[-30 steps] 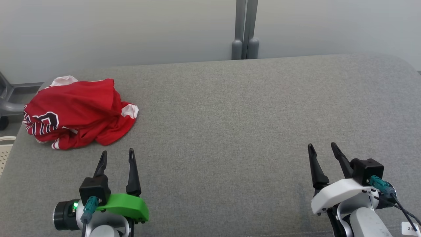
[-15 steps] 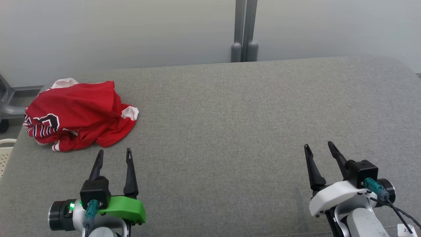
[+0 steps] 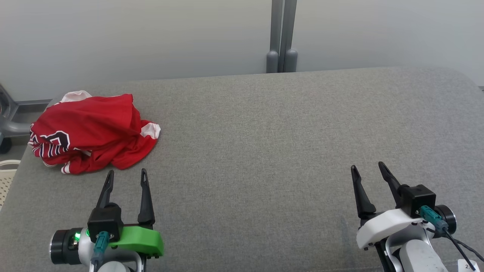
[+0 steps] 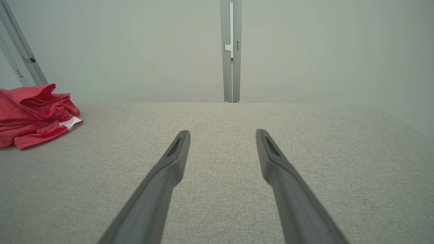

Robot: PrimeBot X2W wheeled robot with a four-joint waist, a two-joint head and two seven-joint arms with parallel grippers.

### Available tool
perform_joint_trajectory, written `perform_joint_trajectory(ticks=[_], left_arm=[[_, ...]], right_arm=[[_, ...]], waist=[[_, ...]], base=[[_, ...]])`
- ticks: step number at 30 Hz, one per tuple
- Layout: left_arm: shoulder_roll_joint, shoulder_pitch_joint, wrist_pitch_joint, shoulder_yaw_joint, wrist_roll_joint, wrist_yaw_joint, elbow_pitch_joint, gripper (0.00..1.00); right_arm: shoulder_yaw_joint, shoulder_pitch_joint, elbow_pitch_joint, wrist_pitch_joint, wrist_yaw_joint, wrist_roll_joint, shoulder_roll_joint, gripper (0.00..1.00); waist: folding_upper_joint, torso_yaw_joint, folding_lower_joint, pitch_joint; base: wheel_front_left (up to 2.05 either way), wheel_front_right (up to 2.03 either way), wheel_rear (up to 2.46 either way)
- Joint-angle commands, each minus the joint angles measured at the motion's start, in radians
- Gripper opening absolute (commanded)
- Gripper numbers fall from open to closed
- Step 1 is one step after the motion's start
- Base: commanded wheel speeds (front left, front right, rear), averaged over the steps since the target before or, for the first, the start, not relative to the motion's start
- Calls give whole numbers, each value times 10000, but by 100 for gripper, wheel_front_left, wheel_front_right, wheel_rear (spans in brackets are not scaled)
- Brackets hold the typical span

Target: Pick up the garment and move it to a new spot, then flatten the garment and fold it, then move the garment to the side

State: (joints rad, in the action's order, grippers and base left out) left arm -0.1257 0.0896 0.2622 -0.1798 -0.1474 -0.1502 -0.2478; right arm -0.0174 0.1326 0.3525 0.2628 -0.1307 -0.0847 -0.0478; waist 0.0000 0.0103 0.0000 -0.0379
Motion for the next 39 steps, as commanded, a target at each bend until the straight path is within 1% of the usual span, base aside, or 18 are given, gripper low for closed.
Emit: perform_joint_trajectory(ticks=[1,3,9,28,32,39], left_arm=[[-79,-128,26,40,-7,79,67,100],[-125,-113,26,-17,-71,298,153,100],[-136,-137,26,162,-108,552,370,100],[-26,-79,26,462,7,810,198,100],[-20,-42,26,510,32,857,177,100],[8,-45,26,606,27,864,41,100]], right_arm=[[32,-108,-61,48,-1,-34,-47,100],[54,-110,-107,48,-1,-71,-47,100],[120,-196,-282,48,-1,-179,-45,100],[65,-304,-370,48,-1,-366,-45,100],[48,-330,-370,48,-1,-391,-44,100],[-8,-380,-311,48,-1,-466,-44,100]], waist=[[0,5,0,7],[0,11,0,20],[0,40,0,69],[0,246,0,125],[0,423,0,133],[0,1064,0,131]], base=[[0,0,0],[0,0,0],[0,0,0],[0,0,0],[0,0,0],[0,0,0]])
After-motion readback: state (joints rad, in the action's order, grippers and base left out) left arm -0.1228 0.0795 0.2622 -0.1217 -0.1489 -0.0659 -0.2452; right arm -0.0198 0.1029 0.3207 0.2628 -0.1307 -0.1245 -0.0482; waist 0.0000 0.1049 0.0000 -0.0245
